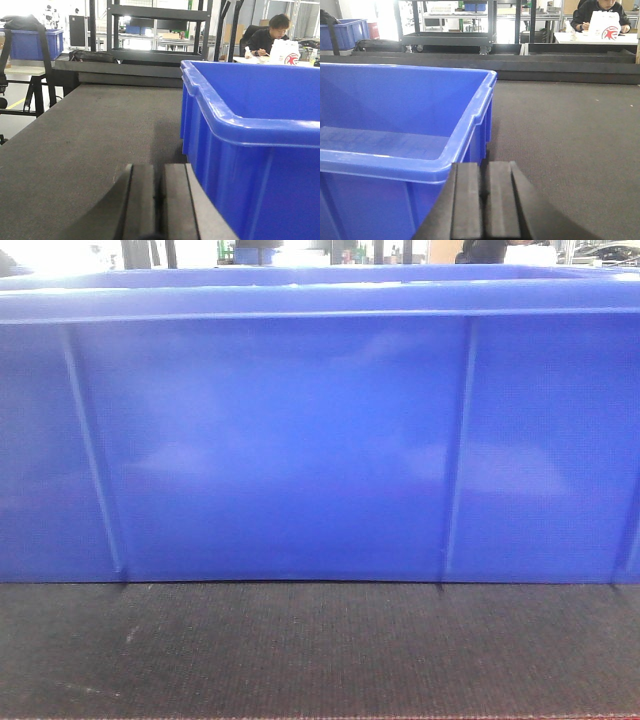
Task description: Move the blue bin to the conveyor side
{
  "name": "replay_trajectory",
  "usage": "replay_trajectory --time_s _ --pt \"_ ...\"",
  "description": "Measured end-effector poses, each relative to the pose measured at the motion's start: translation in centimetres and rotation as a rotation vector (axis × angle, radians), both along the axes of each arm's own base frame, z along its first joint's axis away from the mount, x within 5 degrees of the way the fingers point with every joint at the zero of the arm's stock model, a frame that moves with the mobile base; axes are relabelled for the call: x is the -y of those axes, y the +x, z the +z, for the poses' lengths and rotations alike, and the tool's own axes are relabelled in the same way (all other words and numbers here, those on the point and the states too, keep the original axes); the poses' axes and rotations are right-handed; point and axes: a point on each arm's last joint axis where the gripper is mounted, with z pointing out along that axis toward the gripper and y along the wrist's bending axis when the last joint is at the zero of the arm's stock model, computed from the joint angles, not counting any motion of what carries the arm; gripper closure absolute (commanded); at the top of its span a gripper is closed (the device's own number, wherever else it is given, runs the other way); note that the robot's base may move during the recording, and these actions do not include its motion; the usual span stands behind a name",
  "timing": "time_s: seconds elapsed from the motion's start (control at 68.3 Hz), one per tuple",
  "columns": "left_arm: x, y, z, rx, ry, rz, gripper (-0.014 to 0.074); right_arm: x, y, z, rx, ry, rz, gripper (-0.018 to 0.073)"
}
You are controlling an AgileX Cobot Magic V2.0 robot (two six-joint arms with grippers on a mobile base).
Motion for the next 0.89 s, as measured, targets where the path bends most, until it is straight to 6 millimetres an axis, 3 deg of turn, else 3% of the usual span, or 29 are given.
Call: replay_trajectory --time_s 0.893 --pt "0.0 0.0 0.06 0.006 0.006 0.001 0.0606 0.0 0.0 0.0 0.0 -0.002 0.0 0.0644"
